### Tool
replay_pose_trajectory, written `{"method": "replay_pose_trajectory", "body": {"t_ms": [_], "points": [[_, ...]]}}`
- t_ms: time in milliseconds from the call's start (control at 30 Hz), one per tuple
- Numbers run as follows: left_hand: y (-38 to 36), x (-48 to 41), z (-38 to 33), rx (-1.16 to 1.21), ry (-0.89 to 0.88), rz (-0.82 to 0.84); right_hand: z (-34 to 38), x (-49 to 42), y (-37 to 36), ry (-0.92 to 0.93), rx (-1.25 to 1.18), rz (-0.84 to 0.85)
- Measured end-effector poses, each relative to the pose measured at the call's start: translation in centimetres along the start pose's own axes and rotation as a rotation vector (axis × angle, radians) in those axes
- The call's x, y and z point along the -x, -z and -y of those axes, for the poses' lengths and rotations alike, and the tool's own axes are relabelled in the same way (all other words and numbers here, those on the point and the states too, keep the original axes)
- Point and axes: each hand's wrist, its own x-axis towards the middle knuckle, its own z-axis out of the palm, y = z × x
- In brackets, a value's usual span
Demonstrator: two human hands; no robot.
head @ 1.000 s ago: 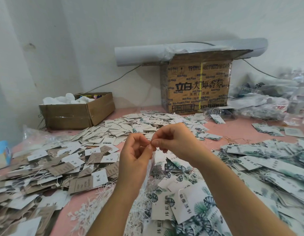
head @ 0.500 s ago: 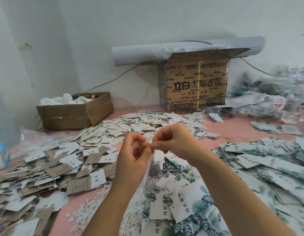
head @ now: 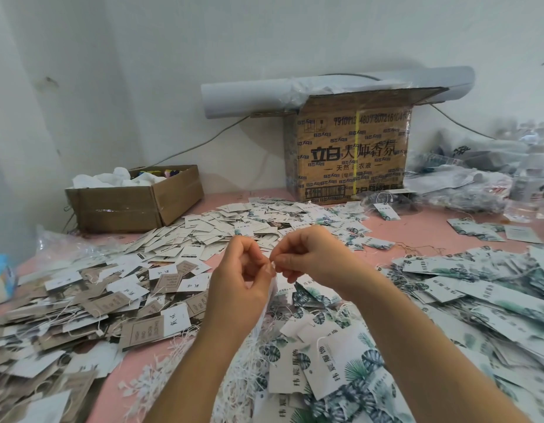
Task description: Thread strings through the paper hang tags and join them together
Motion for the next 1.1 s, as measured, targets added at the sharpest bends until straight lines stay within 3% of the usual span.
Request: {"method": "replay_pose_trajectory", "body": {"t_ms": [167, 333, 500, 667, 900, 1100], "points": [[0.0, -0.1, 0.1, 0.000, 0.019, 0.013, 0.0, -0.1, -0.2, 0.021, 0.034, -0.011], [0.3, -0.5, 0.2, 0.262, 0.191, -0.010, 0.0, -0.1, -0.3, 0.069, -0.028, -0.061], [0.5, -0.7, 0.3, 0.395, 0.252, 0.028, -0.1, -0.1, -0.1, 0.072, -0.137, -0.022], [0.4, -0.6, 0.6, 0.337, 0.253, 0.017, -0.2, -0.2, -0.3, 0.083, -0.148, -0.035], [0.3, -0.5, 1.0, 0.314, 0.283, -0.008, 0.2, 0.0, -0.6, 0.045, -0.190, 0.096], [-0.1, -0.4, 1.2, 0.116, 0.262, 0.107, 0.8, 0.0, -1.0, 0.118, -0.215, -0.035]]}}
